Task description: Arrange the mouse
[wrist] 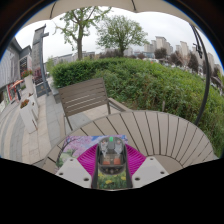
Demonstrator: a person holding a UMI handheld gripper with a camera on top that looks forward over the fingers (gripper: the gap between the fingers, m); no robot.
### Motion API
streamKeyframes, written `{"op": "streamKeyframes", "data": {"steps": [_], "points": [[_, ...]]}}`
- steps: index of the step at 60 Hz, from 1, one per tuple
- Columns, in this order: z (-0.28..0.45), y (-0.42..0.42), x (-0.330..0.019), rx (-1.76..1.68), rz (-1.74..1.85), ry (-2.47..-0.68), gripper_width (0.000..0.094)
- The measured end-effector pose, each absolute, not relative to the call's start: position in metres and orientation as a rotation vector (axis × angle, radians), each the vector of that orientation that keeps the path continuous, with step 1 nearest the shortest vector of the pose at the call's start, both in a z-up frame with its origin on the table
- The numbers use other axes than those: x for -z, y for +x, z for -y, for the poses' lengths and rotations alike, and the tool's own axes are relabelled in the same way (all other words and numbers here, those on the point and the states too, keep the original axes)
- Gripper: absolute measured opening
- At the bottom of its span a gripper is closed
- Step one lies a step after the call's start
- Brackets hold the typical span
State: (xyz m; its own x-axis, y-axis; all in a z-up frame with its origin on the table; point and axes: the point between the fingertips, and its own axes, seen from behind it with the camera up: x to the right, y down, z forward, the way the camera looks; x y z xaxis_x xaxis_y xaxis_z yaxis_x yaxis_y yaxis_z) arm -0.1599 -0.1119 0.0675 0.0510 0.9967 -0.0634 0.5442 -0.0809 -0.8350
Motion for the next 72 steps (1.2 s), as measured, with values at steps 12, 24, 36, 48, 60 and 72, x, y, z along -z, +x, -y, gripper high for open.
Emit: {"op": "streamKeyframes", "data": {"steps": [12, 24, 36, 48, 60, 72], "points": [[0.162, -0.182, 0.013, -0.817, 1.621, -1.778, 0.0427], [0.158, -0.148, 0.003, -0.746, 1.635, -1.836, 0.0817], [0.144, -0.021, -0.096, -0.730, 1.698, -1.806, 0.0849], [0.127, 0.114, -0.164, -0.697, 1.764, -1.819, 0.0852], [0.097, 0.164, -0.194, -0.644, 1.694, -1.822, 0.0848], [0.058, 0.164, -0.199, -0.565, 1.614, -1.835, 0.0854]]}}
